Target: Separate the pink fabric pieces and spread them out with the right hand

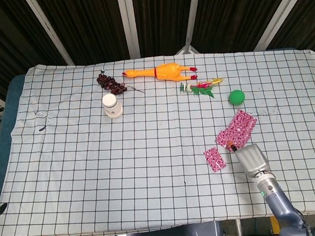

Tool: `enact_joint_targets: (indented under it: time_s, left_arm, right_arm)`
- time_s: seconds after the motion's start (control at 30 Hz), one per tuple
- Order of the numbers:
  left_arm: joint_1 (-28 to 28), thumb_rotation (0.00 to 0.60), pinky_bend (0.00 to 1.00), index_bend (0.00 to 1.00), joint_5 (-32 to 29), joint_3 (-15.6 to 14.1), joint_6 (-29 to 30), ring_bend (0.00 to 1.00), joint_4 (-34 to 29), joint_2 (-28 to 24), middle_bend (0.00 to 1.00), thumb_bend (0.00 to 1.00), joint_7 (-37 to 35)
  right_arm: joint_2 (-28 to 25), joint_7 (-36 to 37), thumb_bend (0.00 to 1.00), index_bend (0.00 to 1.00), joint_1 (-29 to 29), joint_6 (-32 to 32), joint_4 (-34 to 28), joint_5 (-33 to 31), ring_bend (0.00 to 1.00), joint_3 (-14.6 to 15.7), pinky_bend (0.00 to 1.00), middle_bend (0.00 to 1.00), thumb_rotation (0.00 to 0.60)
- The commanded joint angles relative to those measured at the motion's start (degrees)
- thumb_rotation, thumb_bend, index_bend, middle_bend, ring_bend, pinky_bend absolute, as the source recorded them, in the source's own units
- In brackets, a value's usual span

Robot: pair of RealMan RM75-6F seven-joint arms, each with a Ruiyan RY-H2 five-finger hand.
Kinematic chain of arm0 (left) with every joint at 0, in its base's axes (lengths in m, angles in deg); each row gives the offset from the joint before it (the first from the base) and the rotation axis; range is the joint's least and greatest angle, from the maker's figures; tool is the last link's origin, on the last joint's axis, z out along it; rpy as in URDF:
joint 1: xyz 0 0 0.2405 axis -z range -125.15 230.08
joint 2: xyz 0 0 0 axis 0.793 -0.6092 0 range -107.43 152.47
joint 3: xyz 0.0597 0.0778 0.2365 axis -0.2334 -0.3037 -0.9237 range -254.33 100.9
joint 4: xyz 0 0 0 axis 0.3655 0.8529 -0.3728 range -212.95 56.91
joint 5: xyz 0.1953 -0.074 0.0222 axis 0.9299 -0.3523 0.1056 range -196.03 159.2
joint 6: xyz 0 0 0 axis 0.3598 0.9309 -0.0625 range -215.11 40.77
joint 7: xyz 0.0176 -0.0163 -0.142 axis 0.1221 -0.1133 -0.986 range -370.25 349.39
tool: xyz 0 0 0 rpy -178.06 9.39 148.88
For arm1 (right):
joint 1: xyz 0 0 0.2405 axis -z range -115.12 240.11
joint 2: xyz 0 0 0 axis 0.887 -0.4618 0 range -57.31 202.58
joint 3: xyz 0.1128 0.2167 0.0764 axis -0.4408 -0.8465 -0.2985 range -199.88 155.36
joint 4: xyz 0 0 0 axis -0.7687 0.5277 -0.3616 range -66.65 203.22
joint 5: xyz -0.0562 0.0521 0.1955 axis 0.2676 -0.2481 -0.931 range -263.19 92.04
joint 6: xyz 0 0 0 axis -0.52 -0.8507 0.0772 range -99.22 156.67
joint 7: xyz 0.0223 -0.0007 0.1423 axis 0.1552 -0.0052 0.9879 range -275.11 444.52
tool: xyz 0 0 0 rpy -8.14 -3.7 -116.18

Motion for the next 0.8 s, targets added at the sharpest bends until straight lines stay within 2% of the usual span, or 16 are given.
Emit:
enact_joint_targets:
  time_s: [0.03, 0.8]
  left_arm:
    - [0.0, 0.6, 0.17, 0.1, 0.0, 0.0, 0.1, 0.05, -0.1, 0.2, 0.03, 0.2, 0.3]
    - [0.5, 0.6, 0.17, 0.1, -1.1, 0.3, -0.5, 0.05, -0.1, 0.8, 0.03, 0.2, 2.1]
  right_arm:
    - [0.1, 0.5, 0.73, 0.16, -0.3, 0.9, 1.2, -0.8, 0.82, -0.2, 0.64, 0.81, 0.6]
    - [3.6, -0.2, 0.73, 0.16, -3.0, 3.8, 5.6, -4.2, 0.82, -0.2, 0.64, 0.81, 0.6]
